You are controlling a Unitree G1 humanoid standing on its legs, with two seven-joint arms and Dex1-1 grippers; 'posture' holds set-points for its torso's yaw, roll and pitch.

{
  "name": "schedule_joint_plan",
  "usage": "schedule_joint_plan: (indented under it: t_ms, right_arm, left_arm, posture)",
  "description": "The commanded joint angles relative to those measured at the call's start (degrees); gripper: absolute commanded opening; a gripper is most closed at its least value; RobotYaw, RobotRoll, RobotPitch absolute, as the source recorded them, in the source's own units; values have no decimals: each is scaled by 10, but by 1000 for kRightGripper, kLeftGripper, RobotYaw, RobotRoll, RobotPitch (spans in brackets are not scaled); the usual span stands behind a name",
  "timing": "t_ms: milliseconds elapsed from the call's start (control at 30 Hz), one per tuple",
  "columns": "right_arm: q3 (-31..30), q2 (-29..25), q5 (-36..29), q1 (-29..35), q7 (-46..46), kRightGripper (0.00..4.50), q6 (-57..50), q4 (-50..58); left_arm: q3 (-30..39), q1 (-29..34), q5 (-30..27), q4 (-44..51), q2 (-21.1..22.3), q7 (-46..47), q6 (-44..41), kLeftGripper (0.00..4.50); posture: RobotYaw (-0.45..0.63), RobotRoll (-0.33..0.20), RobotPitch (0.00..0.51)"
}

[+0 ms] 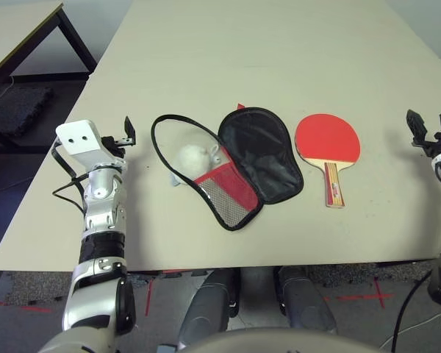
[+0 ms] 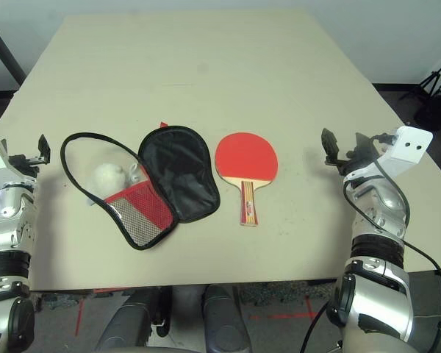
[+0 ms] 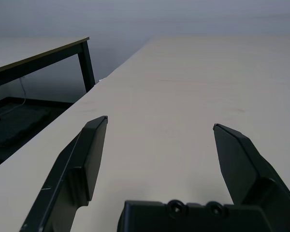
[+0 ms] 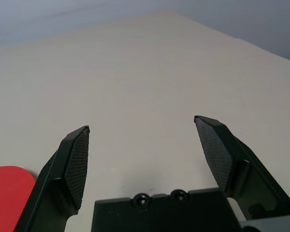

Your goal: Store the ping-pong paddle in its case and zip it.

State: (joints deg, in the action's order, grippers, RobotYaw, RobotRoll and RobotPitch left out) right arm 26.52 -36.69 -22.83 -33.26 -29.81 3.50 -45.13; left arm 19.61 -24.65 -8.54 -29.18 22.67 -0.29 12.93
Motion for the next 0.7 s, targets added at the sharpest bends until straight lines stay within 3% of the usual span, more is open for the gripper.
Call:
schedule_joint_plan:
  t_ms: [33,167,433,533,700]
  right_arm:
    - [5,4,-1,16,6,4480,-2,13]
    - [9,-1,-4,25,14,4480,-16,35]
    - [3,-9,-5,49,51,4480,-101,114]
    - [0,-11,-7,47,71,4480,-162,150]
    - [-14,0,-30,53,91,4480,-287,260]
  left_arm:
    - [1,6,0,-16,-5,-2,-1,4500]
    - [-8,-6,-7,-19,-8,-23,-8,4500]
    - [-1,-94,-34,-53,59,-110,-20,4500]
    - [-6,-156,-44,-76,98,-164,-28,4500]
    - [-32,-298,-74,-120,139,-303,-116,4500]
  posture:
    - [-74,0,189]
    - [-88,0,197]
    - [-63,0,194]
    - [-63,0,188]
    - [-47,0,173]
